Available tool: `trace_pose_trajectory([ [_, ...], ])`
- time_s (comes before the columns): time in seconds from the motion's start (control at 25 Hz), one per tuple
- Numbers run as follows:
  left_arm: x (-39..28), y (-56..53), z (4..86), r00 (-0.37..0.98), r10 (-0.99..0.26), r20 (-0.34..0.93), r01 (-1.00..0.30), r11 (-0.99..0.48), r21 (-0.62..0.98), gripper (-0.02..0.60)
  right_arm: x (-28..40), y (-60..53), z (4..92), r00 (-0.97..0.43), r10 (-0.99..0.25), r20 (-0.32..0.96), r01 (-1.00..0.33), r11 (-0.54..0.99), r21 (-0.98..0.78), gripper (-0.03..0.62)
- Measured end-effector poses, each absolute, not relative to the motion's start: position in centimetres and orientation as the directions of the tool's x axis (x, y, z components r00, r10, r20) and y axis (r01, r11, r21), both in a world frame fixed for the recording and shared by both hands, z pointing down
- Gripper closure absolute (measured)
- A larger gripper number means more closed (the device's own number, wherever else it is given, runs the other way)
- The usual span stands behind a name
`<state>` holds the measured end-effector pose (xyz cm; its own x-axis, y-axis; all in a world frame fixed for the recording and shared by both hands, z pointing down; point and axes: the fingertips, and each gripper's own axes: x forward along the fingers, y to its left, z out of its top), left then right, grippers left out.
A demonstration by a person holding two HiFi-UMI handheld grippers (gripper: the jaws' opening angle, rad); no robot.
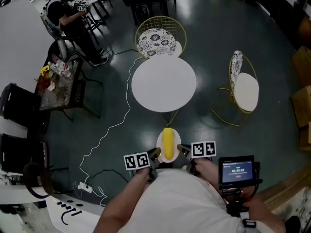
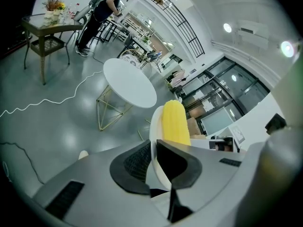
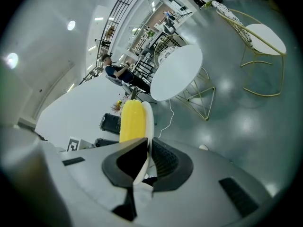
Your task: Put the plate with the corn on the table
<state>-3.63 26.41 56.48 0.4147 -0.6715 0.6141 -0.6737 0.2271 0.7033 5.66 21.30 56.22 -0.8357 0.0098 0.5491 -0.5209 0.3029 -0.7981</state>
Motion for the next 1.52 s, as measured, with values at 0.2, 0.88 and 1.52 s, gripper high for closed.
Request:
trace_pose_trajectory([
  [0.2, -7.3, 24.1, 56.6, 0.421, -0.675, 0.606, -0.668, 0.221, 0.710, 0.543, 1.9, 19.0, 56.2, -0.834, 0.004, 0.552, -0.525, 0.307, -0.794, 0.559],
  [0.88, -17.0, 20.7, 56.1, 0.440, -0.681, 0.585, -0.666, 0.189, 0.721, 0.543, -7.5, 15.7, 56.2, -0.835, -0.036, 0.549, -0.537, 0.275, -0.798, 0.559],
  [1.52, -20.4, 16.9, 55.1, 0.465, -0.691, 0.554, -0.665, 0.140, 0.733, 0.543, -10.8, 12.2, 55.0, -0.844, -0.077, 0.531, -0.529, 0.286, -0.799, 0.559],
])
